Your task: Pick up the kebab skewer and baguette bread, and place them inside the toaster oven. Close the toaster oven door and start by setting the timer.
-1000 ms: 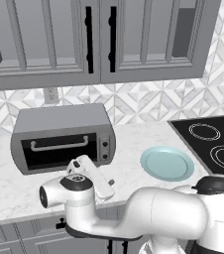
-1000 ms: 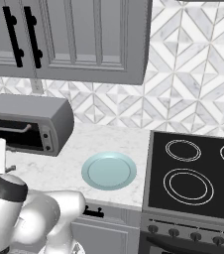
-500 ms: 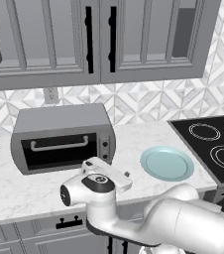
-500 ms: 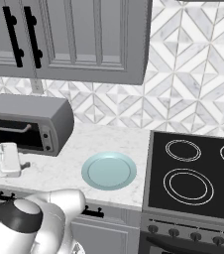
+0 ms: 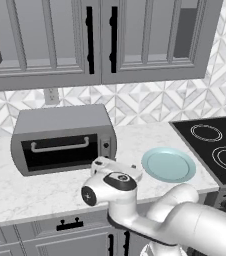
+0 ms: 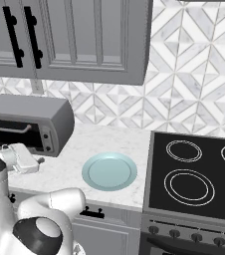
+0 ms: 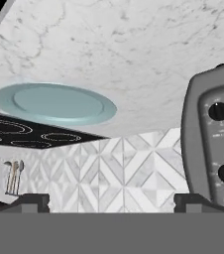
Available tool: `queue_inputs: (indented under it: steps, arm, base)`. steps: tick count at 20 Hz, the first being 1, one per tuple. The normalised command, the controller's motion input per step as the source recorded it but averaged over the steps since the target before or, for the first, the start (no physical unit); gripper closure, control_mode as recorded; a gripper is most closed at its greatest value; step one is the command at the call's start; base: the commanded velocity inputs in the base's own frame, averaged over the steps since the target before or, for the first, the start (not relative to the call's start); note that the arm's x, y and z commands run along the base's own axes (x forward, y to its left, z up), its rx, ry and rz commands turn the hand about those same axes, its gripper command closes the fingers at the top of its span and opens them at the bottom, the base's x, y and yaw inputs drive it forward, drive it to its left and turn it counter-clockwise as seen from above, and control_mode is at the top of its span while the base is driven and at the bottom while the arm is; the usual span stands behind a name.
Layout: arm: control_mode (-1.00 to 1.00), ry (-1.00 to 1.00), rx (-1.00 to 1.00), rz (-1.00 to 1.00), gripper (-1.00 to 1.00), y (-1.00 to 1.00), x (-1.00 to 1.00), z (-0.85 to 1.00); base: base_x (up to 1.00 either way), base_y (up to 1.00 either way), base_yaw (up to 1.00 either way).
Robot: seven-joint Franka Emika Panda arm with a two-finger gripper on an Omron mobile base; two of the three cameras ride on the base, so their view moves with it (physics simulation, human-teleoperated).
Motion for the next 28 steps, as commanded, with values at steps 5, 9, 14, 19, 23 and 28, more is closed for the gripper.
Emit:
queue_inputs:
  steps: [5, 9, 14, 19, 23, 28]
  arm:
    - [-1.00, 0.02, -0.02, 0.12, -1.00, 0.16, 0.19, -0.17]
    - [-1.00, 0.05, -0.03, 0.03, -1.00, 0.38, 0.14, -0.19]
    - [-1.00, 0.00, -0.01, 0.00, -1.00, 0.27, 0.31, -0.02]
    - [-1.00, 0.00, -0.04, 0.00, -1.00, 0.27, 0.08, -0.01]
    - [-1.00, 0.00, -0.06, 0.00, -1.00, 0.16, 0.12, -0.02]
    - [-1.00, 0.00, -0.06, 0.00, -1.00, -0.08, 0.12, -0.01]
  base:
    - [0.00, 0.00, 0.00]
    - [0.00, 0.00, 0.00]
    - [0.00, 0.00, 0.00]
    - [0.00, 0.00, 0.00]
    - [0.00, 0.00, 0.00]
    - [0.00, 0.00, 0.00]
